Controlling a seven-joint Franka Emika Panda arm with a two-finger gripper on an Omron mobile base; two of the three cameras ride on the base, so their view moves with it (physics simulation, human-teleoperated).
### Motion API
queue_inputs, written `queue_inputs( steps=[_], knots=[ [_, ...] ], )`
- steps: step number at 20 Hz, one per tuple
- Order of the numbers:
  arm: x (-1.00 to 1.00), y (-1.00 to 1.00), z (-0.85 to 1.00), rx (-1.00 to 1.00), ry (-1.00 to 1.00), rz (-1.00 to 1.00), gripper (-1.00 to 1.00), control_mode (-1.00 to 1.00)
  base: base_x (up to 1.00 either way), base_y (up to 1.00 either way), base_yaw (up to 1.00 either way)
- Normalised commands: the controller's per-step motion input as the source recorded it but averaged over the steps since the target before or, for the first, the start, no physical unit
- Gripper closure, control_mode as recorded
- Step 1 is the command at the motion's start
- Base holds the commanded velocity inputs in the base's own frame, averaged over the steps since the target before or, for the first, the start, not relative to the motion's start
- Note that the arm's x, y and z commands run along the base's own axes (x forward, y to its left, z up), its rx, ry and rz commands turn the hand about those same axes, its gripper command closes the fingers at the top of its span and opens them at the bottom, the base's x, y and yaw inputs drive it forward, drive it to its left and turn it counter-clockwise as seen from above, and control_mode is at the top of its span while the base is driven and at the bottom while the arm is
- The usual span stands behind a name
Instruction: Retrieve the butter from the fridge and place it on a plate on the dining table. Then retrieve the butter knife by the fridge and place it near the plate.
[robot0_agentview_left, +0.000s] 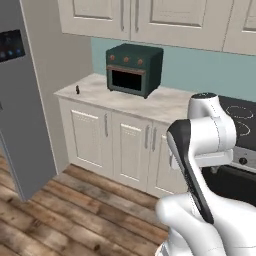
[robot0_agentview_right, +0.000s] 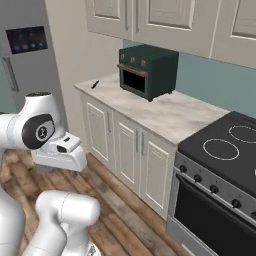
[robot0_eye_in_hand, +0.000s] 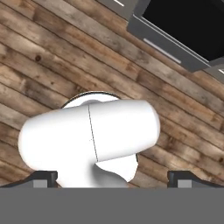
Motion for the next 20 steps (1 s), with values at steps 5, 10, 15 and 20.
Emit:
queue_inputs(
  steps=[5, 10, 15, 20],
  knots=[
    [0.0, 0.0, 0.0, 0.0, 0.0, 0.0, -1.0, 1.0, 0.88, 0.89, -0.3],
    [0.0, 0.0, 0.0, 0.0, 0.0, 0.0, -1.0, 1.0, 0.66, 0.84, -0.25],
    [0.0, 0.0, 0.0, 0.0, 0.0, 0.0, -1.0, 1.0, 0.63, 0.76, -0.21],
    [0.0, 0.0, 0.0, 0.0, 0.0, 0.0, -1.0, 1.0, 0.86, 0.23, -0.09]
  ],
)
